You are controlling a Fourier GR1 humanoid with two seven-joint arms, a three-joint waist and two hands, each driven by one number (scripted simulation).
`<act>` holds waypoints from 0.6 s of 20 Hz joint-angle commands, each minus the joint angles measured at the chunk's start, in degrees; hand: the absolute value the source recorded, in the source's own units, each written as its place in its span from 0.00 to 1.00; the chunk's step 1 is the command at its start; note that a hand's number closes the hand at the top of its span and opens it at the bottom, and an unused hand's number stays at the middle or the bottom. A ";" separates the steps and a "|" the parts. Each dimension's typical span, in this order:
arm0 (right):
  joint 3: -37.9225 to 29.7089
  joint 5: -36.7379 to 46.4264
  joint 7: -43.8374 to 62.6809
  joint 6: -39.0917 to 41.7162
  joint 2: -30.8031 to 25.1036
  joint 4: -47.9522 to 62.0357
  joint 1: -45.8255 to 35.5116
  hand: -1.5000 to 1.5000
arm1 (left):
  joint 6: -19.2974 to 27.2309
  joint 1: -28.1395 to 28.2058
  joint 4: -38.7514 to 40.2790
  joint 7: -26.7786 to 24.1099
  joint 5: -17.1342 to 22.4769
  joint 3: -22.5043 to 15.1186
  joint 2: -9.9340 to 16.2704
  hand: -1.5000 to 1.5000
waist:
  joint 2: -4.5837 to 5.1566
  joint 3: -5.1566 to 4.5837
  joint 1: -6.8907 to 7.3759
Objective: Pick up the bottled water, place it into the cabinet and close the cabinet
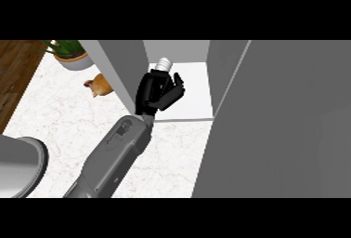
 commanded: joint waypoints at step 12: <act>-3.15 -3.62 -5.82 3.23 -4.90 -6.60 8.55 0.00 | 9.92 -13.57 21.19 -5.87 9.94 -2.15 0.00 1.00 | 0.38 0.05 -1.11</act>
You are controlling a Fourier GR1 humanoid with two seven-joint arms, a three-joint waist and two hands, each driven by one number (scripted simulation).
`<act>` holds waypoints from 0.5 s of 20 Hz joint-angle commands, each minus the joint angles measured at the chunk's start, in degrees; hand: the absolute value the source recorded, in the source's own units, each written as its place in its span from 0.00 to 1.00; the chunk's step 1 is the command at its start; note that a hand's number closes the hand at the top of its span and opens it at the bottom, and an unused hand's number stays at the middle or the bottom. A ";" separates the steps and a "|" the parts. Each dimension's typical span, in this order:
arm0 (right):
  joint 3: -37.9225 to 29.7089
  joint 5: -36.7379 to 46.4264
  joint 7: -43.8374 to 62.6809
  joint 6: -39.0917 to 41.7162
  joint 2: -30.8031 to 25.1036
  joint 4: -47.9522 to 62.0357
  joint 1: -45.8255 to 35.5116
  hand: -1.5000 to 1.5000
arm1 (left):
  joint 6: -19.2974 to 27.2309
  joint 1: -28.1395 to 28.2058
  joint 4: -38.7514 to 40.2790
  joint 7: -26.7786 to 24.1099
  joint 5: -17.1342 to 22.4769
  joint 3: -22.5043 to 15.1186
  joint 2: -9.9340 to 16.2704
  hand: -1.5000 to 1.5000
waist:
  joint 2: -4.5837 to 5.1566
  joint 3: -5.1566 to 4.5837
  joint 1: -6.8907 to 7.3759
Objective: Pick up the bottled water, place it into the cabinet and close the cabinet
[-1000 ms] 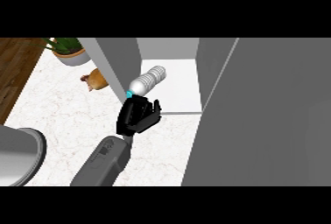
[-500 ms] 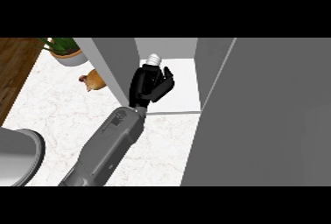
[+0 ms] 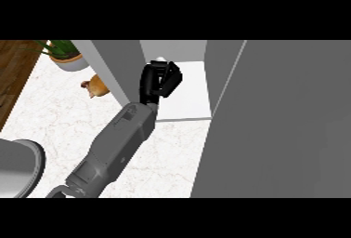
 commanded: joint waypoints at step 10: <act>-1.29 -1.95 -1.87 1.93 -2.36 -4.46 2.98 0.00 | 3.97 -9.91 17.64 -8.11 0.27 3.89 0.00 1.00 | 0.69 -0.05 -1.21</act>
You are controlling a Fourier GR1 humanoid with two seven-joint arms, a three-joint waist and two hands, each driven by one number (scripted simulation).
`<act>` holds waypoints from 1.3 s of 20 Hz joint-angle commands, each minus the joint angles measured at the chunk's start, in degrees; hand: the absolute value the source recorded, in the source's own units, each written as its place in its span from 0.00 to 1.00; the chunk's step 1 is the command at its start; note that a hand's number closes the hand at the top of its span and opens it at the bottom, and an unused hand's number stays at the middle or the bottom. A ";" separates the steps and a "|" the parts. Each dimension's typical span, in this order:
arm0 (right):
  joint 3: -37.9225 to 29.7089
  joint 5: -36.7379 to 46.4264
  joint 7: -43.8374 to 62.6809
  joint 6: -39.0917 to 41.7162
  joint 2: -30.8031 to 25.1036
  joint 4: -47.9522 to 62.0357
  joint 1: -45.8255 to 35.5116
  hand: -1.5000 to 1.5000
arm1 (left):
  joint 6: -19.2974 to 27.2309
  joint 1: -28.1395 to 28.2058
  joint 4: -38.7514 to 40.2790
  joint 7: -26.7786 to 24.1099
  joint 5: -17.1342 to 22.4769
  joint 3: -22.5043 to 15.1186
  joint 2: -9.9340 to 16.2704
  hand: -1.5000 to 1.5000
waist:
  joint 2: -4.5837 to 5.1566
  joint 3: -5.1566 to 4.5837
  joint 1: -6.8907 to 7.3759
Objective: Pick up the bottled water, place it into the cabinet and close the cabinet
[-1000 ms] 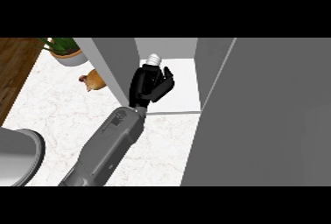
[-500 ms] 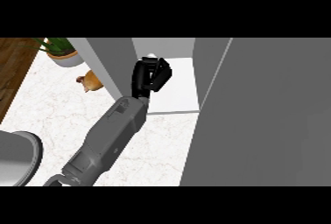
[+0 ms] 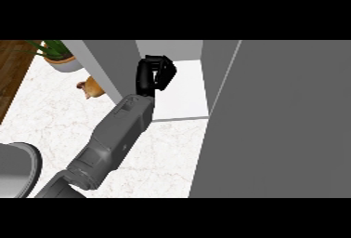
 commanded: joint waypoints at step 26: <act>-4.21 -3.75 0.50 2.79 -1.37 -4.19 1.14 0.00 | -5.46 -9.65 11.87 -4.14 -2.16 3.16 0.02 0.00 | 0.74 -0.06 -1.16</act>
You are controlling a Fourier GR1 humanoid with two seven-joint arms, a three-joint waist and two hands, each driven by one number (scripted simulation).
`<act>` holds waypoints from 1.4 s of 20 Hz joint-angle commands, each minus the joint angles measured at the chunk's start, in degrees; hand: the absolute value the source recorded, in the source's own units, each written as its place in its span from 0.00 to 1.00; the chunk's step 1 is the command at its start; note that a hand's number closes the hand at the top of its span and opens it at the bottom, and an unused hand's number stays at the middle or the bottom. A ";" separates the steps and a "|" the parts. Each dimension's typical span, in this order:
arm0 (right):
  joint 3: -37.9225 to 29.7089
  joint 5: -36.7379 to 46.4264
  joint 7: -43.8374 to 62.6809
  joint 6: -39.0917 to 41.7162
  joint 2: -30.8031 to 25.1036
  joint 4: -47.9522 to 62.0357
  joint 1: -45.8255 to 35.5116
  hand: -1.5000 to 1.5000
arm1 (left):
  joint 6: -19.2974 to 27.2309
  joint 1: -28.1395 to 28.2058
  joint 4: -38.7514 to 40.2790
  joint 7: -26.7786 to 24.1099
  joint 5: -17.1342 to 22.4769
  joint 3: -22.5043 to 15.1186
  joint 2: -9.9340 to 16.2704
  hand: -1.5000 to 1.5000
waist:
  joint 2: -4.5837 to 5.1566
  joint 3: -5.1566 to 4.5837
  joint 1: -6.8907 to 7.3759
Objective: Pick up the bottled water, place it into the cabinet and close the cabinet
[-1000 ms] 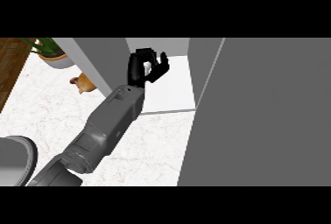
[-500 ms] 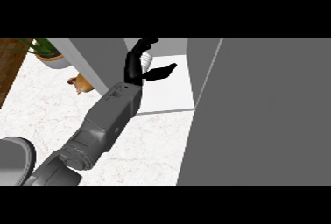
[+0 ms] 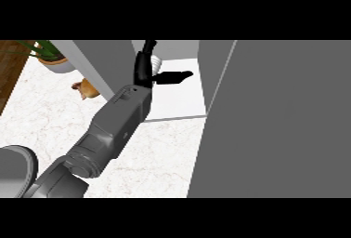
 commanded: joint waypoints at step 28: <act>2.44 7.63 7.38 -1.11 -2.77 -7.19 0.89 0.00 | -20.56 24.36 -39.98 9.31 5.88 -5.77 3.80 1.00 | -2.48 0.00 6.03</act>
